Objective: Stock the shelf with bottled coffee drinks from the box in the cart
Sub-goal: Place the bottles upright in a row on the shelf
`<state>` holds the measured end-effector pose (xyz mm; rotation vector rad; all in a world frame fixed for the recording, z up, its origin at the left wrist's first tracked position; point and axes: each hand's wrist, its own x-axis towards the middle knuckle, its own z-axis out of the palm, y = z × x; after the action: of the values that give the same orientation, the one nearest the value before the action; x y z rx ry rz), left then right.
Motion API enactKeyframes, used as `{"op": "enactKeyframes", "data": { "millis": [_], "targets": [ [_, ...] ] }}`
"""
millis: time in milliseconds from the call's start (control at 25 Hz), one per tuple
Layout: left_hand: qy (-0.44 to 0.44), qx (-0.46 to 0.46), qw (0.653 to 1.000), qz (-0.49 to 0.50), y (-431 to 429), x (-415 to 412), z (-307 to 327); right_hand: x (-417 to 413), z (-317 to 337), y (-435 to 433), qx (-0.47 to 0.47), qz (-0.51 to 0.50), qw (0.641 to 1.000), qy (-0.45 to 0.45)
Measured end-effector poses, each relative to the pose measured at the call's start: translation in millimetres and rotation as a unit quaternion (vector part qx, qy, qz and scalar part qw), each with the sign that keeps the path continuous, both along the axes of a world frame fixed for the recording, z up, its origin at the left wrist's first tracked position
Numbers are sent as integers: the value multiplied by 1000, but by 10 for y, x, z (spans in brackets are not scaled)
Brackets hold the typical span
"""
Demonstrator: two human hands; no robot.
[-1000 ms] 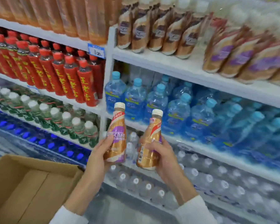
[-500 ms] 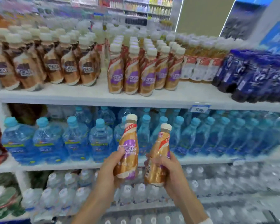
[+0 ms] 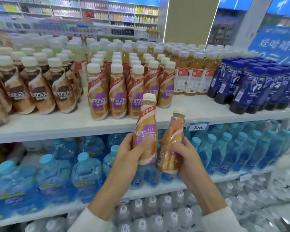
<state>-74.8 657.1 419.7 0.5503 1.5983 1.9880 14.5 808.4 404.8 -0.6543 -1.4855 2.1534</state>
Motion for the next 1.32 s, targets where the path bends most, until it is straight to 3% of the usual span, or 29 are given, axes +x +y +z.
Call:
{"op": "enactKeyframes", "data": {
  "millis": [200, 440, 680, 960, 1200, 1320],
  "targets": [
    [102, 27, 994, 9, 674, -231, 349, -280, 488, 612, 117, -27, 992, 23],
    [237, -27, 960, 146, 1440, -380, 390, -613, 674, 1349, 221, -29, 974, 45],
    [246, -44, 949, 195, 1644, -414, 179, -774, 462, 1580, 241, 33, 967, 78],
    [243, -92, 946, 192, 1667, -375, 120, -663, 473, 1721, 291, 96, 951, 44],
    [271, -152, 916, 254, 1690, -389, 171, -556, 523, 1795, 328, 84, 940, 42],
    [263, -138, 921, 253, 1687, -393, 150, -545, 487, 1774, 335, 76, 939, 32]
  ]
}}
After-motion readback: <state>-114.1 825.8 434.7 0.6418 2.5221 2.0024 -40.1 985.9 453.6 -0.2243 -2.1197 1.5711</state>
